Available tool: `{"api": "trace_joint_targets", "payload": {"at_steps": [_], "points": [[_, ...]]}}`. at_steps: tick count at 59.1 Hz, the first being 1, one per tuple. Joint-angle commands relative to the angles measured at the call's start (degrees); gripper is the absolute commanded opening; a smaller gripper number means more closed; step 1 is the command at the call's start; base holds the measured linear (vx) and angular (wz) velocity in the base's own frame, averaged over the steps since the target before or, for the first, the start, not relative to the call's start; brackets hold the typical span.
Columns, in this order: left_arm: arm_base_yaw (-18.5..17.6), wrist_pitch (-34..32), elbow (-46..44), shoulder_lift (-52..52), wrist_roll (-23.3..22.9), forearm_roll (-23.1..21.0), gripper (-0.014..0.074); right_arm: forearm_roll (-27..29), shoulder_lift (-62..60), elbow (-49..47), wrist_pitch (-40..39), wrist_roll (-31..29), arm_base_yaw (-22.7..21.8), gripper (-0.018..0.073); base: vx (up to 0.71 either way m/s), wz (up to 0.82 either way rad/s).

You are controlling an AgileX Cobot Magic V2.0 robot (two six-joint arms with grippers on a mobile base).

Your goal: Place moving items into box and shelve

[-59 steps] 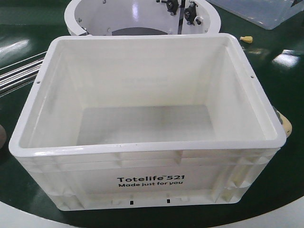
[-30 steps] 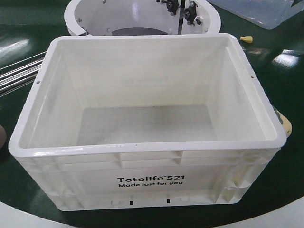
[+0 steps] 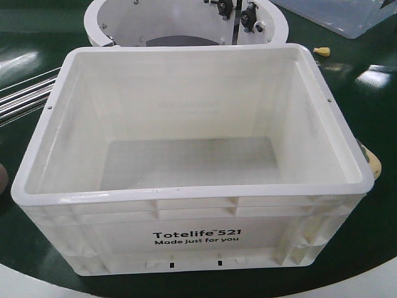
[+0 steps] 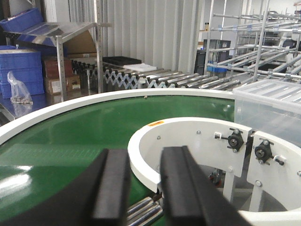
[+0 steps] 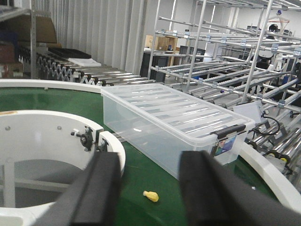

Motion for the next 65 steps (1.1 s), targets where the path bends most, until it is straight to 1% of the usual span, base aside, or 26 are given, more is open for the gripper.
{"api": "trace_joint_targets", "payload": {"at_steps": [1,4,7,14,16,20,27,33,36,43,46,48,51,56,61,65], "points": [[-0.25,-5.06,-1.95,0.38,-1.09,-0.48,0.045,-1.7,0.14,-1.74,-4.98,-0.32,0.0,0.0526,0.0,0.0],[-0.25,-5.06,-1.95,0.47,-2.47,-0.48,0.0474,-1.56,0.21,-1.74,-5.03,0.42,0.0,0.0565,0.0,0.0],[-0.25,-4.99,-1.95,0.47,-3.02,-0.48,0.0485,-1.52,0.21,-1.74,-4.32,0.73,0.0,0.0585,0.0,0.0],[-0.25,-2.53,-1.95,0.39,-2.97,-0.48,0.0486,-1.58,0.12,-1.89,-1.32,0.26,0.0,0.0585,0.0,0.0],[-0.25,-1.65,-1.95,0.39,-2.97,-0.48,0.0486,-1.51,0.12,-2.46,0.77,0.26,0.0,0.0583,0.0,0.0],[-0.25,0.89,-2.24,0.39,-2.97,-0.48,0.0486,-0.66,0.43,-4.27,7.69,0.45,0.0,0.0582,0.0,0.0],[-0.2,8.63,-5.57,1.04,-3.23,-0.48,0.0486,-0.54,1.91,-8.93,17.75,0.39,0.0,0.0582,0.0,0.0],[-0.2,13.68,-9.16,2.44,-5.02,-0.11,0.0486,-0.47,4.83,-13.56,27.0,0.62,0.0,0.0582,0.0,0.0],[0.57,15.51,-10.77,3.91,-5.96,0.7,0.0486,-0.47,6.77,-15.07,30.54,0.65,0.0,0.0582,0.0,0.0],[4.99,16.83,-11.32,7.85,-9.23,3.87,0.0486,-0.52,11.92,-15.53,36.23,0.39,0.0,0.0582,0.0,0.0],[7.14,19.77,-11.32,9.86,-10.18,4.11,0.0486,-0.34,14.33,-15.53,38.75,0.45,0.0,0.0582,0.0,0.0],[8.42,22.9,-11.32,11.37,-10.31,4.11,0.0486,0.02,15.87,-15.53,40.38,0.45,0.0,0.0582,0.0,0.0],[9.6,27.12,-11.32,13.44,-10.31,4.06,0.0486,0.72,17.95,-15.53,41.93,0.45,0.0,0.0582,0.0,0.0],[10.23,32.29,-11.26,16.66,-9.8,4.06,0.0486,3.2,21.95,-15.53,44.01,0.66,-0.13,0.0582,0.0,0.0],[10.23,35.52,-11.26,19.4,-8.93,4.01,0.0486,5.84,25.11,-15.53,45.13,0.64,-0.13,0.0582,0.0,0.0],[10.23,37.98,-11.26,21.6,-8.93,4.01,0.0486,6.48,27.58,-15.53,45.44,0.5,-0.13,0.0582,0.0,0.0]]}}
